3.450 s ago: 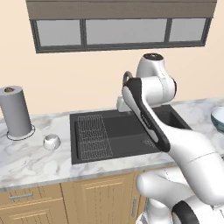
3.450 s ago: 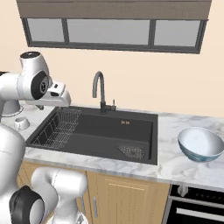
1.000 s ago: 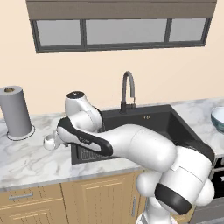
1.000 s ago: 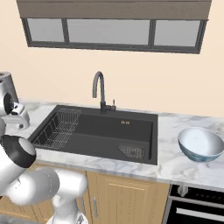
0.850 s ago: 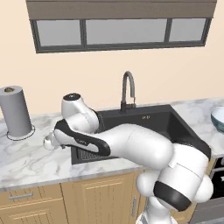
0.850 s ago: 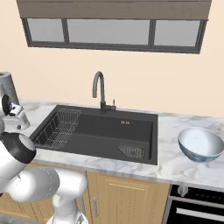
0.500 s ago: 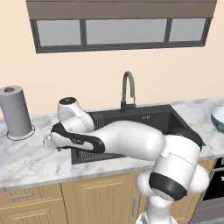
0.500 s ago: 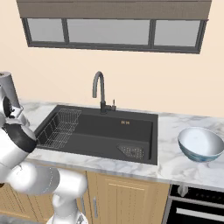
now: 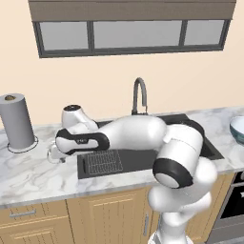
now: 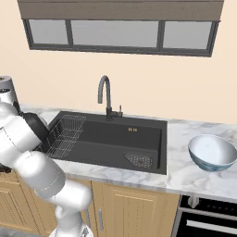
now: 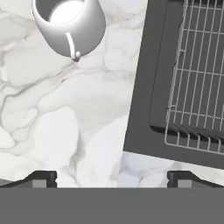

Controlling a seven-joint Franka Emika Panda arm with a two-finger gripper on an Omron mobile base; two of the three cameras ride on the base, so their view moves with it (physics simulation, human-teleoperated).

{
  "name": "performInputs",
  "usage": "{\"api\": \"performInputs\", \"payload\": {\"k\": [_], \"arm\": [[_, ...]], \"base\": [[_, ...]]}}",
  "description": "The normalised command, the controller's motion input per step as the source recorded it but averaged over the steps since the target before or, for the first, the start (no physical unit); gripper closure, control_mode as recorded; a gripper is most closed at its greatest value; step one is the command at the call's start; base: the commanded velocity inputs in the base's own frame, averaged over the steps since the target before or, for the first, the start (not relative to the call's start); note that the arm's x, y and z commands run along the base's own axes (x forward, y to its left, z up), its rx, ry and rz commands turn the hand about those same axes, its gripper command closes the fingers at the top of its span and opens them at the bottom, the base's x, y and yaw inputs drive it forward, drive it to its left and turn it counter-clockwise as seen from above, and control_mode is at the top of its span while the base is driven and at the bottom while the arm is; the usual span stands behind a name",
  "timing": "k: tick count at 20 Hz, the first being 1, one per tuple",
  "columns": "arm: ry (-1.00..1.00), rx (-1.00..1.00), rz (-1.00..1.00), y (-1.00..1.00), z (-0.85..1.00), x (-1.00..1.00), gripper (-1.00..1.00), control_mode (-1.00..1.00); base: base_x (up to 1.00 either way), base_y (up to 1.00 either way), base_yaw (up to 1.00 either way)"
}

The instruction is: Pick the mug and place it in the sink. Pick the bowl and place it in the open cabinet and then close the cabinet.

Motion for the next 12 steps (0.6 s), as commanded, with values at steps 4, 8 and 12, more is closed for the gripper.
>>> {"api": "performInputs", "payload": {"k": [4,8,12], "arm": [[0.00,-0.07,0.00,0.31,-0.12,0.24,-1.00,-1.00],[0.00,-0.04,0.00,0.25,-0.19,0.22,-1.00,-1.00],[0.00,0.00,0.00,0.25,-0.20,0.31,-1.00,-1.00]], "base": [[0.00,0.00,0.00],[0.00,0.00,0.00],[0.00,0.00,0.00]]}}
